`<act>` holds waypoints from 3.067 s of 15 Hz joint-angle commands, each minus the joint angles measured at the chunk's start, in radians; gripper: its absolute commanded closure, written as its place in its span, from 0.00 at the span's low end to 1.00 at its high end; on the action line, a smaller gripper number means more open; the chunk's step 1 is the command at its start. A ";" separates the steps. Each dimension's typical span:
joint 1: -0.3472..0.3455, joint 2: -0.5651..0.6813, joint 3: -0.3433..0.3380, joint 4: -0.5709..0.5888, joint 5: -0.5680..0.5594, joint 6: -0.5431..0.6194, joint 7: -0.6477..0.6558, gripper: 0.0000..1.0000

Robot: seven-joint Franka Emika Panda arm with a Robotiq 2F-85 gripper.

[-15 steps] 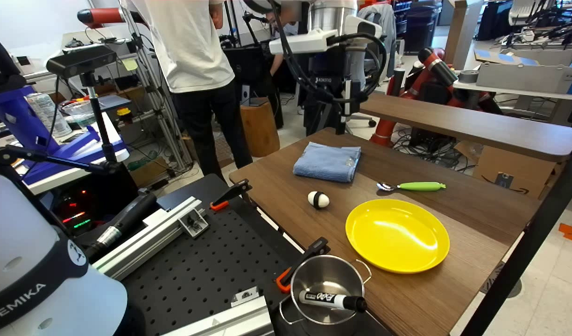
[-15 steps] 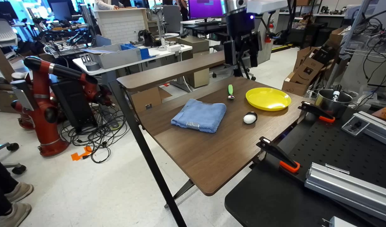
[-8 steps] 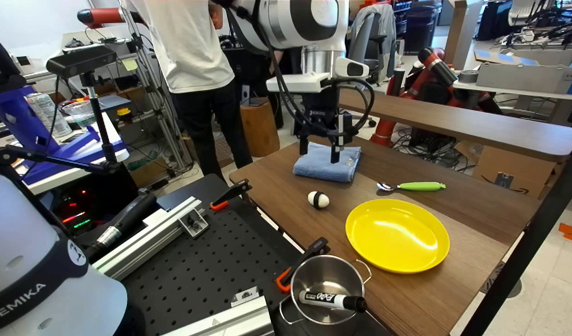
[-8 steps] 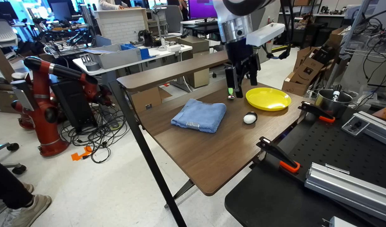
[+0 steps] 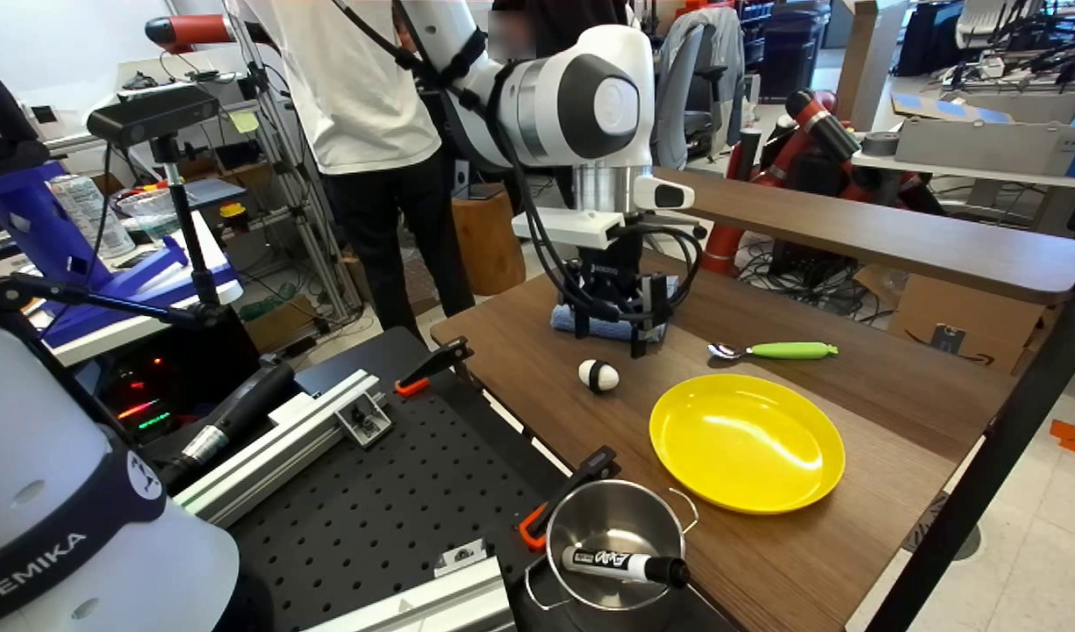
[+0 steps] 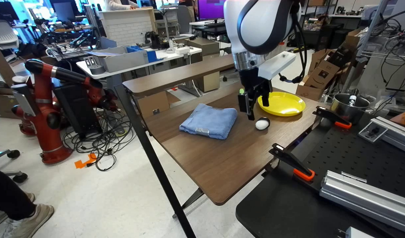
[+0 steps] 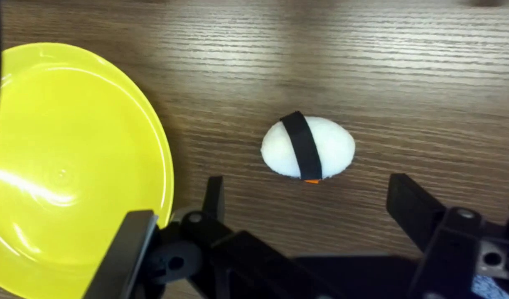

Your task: Put the ball on the yellow plate

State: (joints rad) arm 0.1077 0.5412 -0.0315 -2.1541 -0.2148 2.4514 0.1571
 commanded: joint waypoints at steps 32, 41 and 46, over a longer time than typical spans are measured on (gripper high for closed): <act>-0.052 -0.106 -0.050 -0.075 0.038 0.097 -0.014 0.94; -0.172 -0.090 -0.116 -0.075 0.037 0.193 -0.056 0.94; -0.158 -0.003 -0.145 -0.028 -0.004 0.207 -0.061 0.94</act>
State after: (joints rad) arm -0.0633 0.4816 -0.1580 -2.2183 -0.1942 2.6260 0.1128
